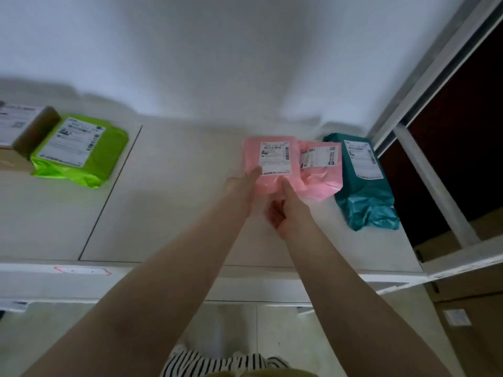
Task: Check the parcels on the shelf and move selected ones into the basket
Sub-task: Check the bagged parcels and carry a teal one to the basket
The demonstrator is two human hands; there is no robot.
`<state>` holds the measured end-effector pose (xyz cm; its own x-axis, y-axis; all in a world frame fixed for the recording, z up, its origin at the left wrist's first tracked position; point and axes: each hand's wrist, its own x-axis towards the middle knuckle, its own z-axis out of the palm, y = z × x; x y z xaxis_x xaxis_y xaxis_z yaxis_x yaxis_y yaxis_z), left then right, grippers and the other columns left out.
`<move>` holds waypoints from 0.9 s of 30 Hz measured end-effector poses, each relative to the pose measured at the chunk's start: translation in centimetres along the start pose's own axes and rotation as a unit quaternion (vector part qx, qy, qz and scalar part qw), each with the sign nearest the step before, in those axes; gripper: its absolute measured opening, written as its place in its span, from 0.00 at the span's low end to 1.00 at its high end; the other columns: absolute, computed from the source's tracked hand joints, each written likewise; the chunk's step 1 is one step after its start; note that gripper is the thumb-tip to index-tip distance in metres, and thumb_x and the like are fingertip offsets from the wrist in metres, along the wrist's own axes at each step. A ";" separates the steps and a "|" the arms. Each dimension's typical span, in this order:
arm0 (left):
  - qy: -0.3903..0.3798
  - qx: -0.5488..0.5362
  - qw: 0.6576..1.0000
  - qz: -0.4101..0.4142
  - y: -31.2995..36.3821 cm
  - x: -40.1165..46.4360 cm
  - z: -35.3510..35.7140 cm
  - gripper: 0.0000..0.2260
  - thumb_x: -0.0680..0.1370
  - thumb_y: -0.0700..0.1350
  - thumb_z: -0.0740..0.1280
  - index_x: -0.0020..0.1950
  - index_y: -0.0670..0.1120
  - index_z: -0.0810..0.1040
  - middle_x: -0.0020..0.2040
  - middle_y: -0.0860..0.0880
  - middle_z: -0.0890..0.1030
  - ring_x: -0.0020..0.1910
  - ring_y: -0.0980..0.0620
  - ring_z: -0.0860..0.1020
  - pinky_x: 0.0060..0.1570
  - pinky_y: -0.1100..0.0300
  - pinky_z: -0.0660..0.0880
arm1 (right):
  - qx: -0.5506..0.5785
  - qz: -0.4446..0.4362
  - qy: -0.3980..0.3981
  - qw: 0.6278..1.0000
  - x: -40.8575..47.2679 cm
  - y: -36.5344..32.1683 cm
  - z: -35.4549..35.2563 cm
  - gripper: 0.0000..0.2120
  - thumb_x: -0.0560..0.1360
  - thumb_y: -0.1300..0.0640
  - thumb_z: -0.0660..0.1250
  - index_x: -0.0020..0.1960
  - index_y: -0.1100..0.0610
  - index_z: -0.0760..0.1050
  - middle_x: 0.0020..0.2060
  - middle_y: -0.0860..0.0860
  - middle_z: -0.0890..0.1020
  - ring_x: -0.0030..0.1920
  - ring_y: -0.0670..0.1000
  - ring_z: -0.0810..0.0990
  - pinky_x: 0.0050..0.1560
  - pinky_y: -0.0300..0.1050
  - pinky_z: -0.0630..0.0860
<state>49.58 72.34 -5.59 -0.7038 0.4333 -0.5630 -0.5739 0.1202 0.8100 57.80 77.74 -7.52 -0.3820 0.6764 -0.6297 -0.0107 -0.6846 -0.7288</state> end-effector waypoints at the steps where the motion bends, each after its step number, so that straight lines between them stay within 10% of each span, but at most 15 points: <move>1: 0.007 0.000 1.000 0.006 0.0 0.0 0.3 0.12 0.76 0.47 0.71 0.52 0.39 0.79 0.34 0.47 0.77 0.21 0.54 0.77 0.17 0.68 0.69 | 0.005 0.003 -0.002 1.000 0.3 0.0 -0.1 0.13 0.73 0.48 0.73 0.44 0.58 0.79 0.39 0.55 0.81 0.37 0.52 0.79 0.43 0.47 0.79; 5: 0.050 0.045 0.998 0.008 -0.1 0.9 1.6 0.19 0.74 0.50 0.72 0.56 0.36 0.78 0.44 0.42 0.80 0.40 0.45 0.81 0.36 0.57 0.79 | 0.021 0.008 -0.007 1.000 0.8 -0.6 0.0 0.12 0.74 0.50 0.73 0.48 0.59 0.79 0.55 0.61 0.84 0.56 0.62 0.84 0.62 0.59 0.77; 7: 0.057 0.059 0.996 0.017 -0.2 1.3 1.9 0.19 0.75 0.47 0.71 0.58 0.34 0.78 0.45 0.41 0.80 0.43 0.44 0.81 0.46 0.52 0.80 | 0.014 0.002 -0.007 1.000 0.8 -0.7 0.1 0.13 0.75 0.50 0.72 0.51 0.59 0.79 0.46 0.57 0.84 0.45 0.58 0.84 0.58 0.57 0.80; 9: 0.062 0.085 0.994 0.026 -0.5 1.4 1.9 0.16 0.76 0.45 0.70 0.56 0.34 0.79 0.45 0.41 0.79 0.44 0.44 0.80 0.47 0.52 0.79 | 0.015 -0.003 -0.008 1.000 1.0 -0.3 0.1 0.13 0.76 0.50 0.72 0.54 0.59 0.79 0.40 0.54 0.82 0.38 0.54 0.80 0.47 0.52 0.80; 22: 0.070 0.016 0.989 0.127 -1.0 -2.1 -6.5 0.08 0.72 0.45 0.72 0.43 0.41 0.78 0.45 0.38 0.82 0.43 0.44 0.79 0.52 0.37 0.77 | -0.022 -0.036 -0.130 0.991 -1.4 -0.3 -0.1 0.09 0.76 0.54 0.71 0.56 0.48 0.81 0.51 0.54 0.87 0.51 0.56 0.85 0.53 0.56 0.82; 27: 0.010 -0.040 0.991 0.125 -0.9 -3.6 -9.1 0.03 0.76 0.36 0.69 0.47 0.38 0.76 0.46 0.39 0.82 0.42 0.45 0.81 0.51 0.48 0.80 | -0.065 -0.033 -0.178 0.981 -2.7 -0.5 0.0 0.10 0.78 0.60 0.68 0.58 0.56 0.79 0.50 0.54 0.85 0.50 0.54 0.83 0.55 0.54 0.80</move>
<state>48.78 62.53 -5.77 -0.8362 0.4229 -0.3492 -0.4105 -0.0603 0.9099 58.84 76.26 -5.40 -0.6840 0.5641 -0.4626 0.0628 -0.5863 -0.8076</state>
